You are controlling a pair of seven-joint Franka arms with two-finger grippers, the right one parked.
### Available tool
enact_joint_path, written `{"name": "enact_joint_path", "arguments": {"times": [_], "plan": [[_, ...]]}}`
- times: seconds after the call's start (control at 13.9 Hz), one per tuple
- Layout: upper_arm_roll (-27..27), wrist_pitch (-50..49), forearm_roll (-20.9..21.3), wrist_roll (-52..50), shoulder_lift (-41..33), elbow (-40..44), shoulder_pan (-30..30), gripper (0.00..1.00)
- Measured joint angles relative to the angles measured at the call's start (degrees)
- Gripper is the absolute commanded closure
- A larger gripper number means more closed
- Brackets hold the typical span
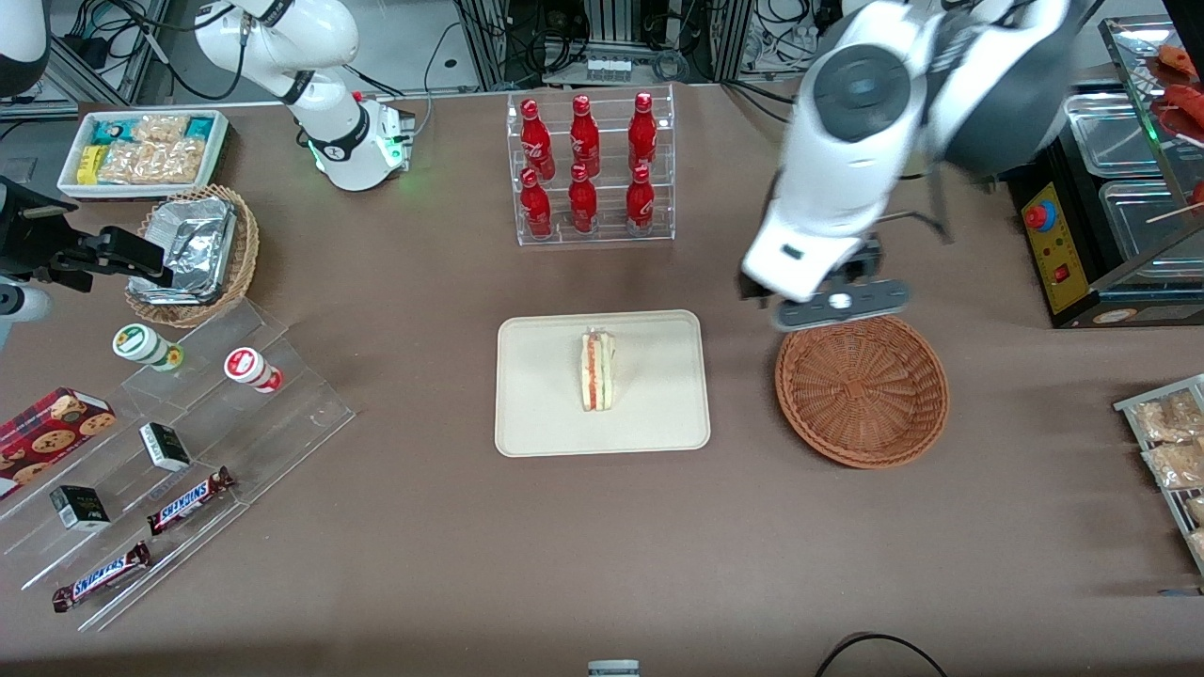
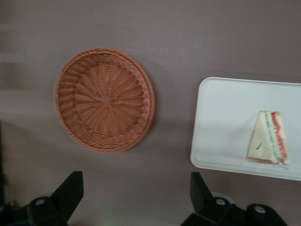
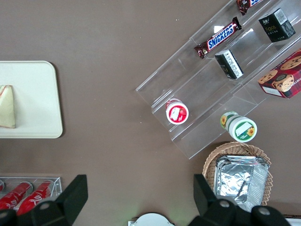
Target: Place sandwich from basket to tray
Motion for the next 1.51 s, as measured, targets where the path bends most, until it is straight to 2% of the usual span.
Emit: {"name": "enact_joint_path", "arguments": {"times": [0.43,0.72,1.01,1.51], "plan": [[0.0,-3.6,-2.1,14.3,-6.9,-2.9,10.1,0.00],[0.5,-5.9,-3.4,30.2,-10.3,-4.0,17.9,0.00],[5.2,-6.0,-4.4,34.7,-11.3,-4.3,18.5,0.00],[5.9,-3.7,-4.5,36.7,-10.4,-4.1,18.3,0.00]]}}
